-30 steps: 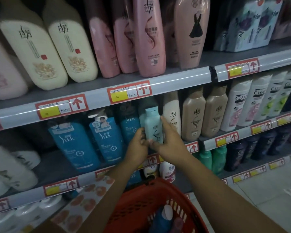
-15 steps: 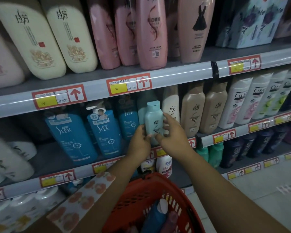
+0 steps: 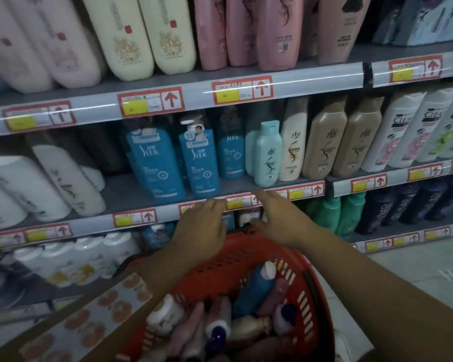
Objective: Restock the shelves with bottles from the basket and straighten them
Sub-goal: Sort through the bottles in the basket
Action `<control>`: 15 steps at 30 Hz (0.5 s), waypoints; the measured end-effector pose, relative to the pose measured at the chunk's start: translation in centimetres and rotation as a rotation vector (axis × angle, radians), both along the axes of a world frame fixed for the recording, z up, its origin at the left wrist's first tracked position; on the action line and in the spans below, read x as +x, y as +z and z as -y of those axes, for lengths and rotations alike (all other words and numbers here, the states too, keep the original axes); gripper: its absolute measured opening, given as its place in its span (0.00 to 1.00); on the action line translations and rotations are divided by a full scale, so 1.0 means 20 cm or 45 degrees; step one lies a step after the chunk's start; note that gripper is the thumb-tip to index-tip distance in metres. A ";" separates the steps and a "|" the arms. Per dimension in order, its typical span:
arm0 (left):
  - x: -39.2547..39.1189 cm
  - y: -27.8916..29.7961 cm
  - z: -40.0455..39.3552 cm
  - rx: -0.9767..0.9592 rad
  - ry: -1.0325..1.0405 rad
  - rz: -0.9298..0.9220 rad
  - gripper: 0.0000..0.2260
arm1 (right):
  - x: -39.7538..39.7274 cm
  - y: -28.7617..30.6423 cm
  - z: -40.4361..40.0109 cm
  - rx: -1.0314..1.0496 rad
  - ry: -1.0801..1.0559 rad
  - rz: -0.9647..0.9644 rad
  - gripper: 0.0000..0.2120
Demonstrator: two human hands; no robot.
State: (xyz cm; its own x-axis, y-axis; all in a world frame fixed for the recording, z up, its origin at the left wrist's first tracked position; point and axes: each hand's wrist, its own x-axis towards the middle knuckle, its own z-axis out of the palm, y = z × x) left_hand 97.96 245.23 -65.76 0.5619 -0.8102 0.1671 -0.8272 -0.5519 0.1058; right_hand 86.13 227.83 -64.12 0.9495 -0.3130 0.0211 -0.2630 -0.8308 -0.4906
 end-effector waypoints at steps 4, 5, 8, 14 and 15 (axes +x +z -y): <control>-0.03 -0.08 -0.24 0.034 0.094 0.038 0.25 | -0.06 -0.12 -0.19 -0.165 0.121 -0.227 0.28; -0.06 -0.09 -0.30 0.043 0.117 0.027 0.25 | -0.08 -0.16 -0.23 -0.209 0.148 -0.290 0.27; -0.14 -0.13 -0.47 0.129 0.174 -0.004 0.25 | -0.16 -0.25 -0.34 -0.288 0.271 -0.417 0.26; -0.29 -0.24 -0.71 0.322 0.214 -0.094 0.25 | -0.34 -0.44 -0.49 -0.309 0.357 -0.659 0.24; -0.30 -0.27 -0.73 0.345 0.204 -0.129 0.25 | -0.36 -0.47 -0.52 -0.311 0.373 -0.697 0.24</control>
